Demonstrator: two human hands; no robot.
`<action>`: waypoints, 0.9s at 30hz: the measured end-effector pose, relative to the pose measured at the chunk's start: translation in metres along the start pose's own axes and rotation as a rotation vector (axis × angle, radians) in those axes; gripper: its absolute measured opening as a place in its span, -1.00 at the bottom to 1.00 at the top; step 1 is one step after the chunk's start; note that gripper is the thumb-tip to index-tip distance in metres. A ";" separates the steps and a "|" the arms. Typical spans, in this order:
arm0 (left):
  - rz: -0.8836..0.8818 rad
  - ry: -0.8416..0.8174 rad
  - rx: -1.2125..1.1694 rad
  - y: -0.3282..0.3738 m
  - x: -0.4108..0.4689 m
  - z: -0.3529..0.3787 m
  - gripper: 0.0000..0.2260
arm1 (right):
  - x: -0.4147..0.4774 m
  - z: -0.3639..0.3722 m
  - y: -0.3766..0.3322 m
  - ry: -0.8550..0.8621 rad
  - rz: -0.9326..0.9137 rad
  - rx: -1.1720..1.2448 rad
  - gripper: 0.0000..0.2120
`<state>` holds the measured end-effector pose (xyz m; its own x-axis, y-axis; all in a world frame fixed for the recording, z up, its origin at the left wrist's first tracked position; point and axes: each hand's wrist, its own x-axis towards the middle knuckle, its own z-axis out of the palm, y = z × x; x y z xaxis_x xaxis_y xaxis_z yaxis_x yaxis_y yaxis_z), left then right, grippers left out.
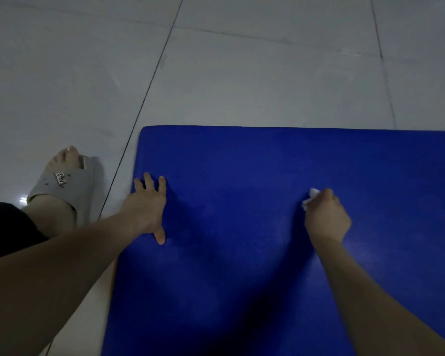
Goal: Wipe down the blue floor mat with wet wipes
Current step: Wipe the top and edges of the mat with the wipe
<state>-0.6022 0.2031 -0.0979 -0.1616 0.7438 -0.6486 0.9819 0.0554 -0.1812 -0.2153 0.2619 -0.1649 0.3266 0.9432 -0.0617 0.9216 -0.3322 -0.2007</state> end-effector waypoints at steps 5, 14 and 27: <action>0.024 0.027 -0.017 -0.006 0.001 0.004 0.51 | 0.008 -0.002 -0.006 0.098 0.099 0.069 -0.77; 0.010 0.022 0.002 -0.003 0.003 0.003 0.52 | -0.062 0.044 -0.161 0.061 -0.361 0.133 -0.85; -0.004 0.012 0.010 -0.001 0.004 0.002 0.52 | 0.005 0.004 -0.070 -0.059 -0.296 -0.005 -0.86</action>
<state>-0.6041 0.2050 -0.1018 -0.1642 0.7517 -0.6387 0.9802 0.0515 -0.1913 -0.2789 0.2900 -0.1550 0.0308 0.9979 -0.0576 0.9760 -0.0425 -0.2134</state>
